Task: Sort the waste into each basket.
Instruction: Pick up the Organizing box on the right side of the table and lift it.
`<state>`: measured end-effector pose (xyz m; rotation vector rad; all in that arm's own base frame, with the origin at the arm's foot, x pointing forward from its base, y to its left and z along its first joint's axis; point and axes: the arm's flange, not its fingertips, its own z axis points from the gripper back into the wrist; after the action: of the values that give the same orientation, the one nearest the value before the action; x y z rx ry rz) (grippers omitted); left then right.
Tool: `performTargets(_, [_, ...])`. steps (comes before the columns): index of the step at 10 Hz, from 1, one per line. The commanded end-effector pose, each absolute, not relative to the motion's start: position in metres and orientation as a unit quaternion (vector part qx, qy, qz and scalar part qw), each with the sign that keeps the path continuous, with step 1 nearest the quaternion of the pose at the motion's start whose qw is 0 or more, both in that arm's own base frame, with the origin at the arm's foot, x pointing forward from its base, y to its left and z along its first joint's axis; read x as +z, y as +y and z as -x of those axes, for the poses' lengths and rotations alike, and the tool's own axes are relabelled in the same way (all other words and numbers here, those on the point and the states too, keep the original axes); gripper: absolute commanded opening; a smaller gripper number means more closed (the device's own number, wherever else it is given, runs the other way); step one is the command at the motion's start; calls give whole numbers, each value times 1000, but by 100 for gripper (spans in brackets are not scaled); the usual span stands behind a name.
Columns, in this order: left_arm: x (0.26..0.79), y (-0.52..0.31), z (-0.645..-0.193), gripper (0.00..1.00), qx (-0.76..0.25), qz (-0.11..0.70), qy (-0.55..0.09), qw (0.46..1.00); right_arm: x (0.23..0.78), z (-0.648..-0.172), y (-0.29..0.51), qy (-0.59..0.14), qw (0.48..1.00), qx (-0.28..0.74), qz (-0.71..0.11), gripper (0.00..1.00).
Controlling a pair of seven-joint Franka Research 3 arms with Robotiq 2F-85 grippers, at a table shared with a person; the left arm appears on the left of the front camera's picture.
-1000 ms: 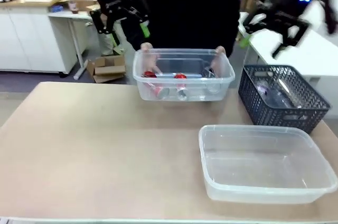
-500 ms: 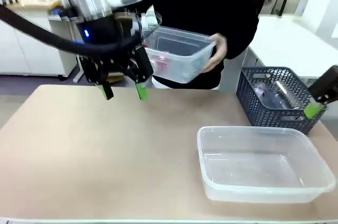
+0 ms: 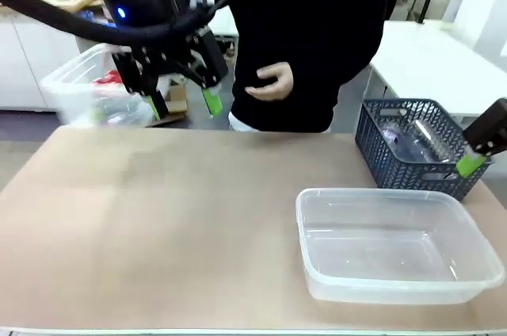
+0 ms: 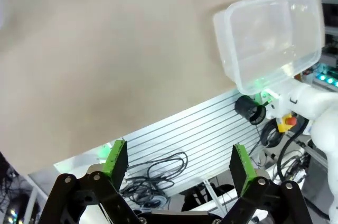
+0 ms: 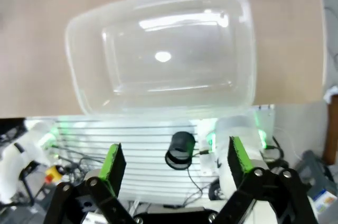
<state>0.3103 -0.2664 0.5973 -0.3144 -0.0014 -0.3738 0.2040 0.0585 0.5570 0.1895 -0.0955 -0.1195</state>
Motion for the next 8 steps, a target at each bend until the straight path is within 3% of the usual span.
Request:
performTargets(1, [538, -299, -297, 100, -123, 158, 0, 980, 515, -213, 10, -25, 994, -50, -97, 100])
performTargets(2, [507, -334, -291, 100, -123, 174, 13, 977, 487, -212, -12, -6, 994, -48, -98, 100])
performTargets(5, [430, -449, -268, 100, -65, 114, 11, 991, 394, -197, -49, 58, 993, -52, -92, 100])
performTargets(7, [412, -475, -283, 100, -2, 117, 13, 993, 348, -198, -38, 55, 991, -51, -115, 100])
performTargets(8, [417, -442, -240, 100, -77, 137, 17, 987, 490, -247, -64, 61, 991, -63, -104, 100])
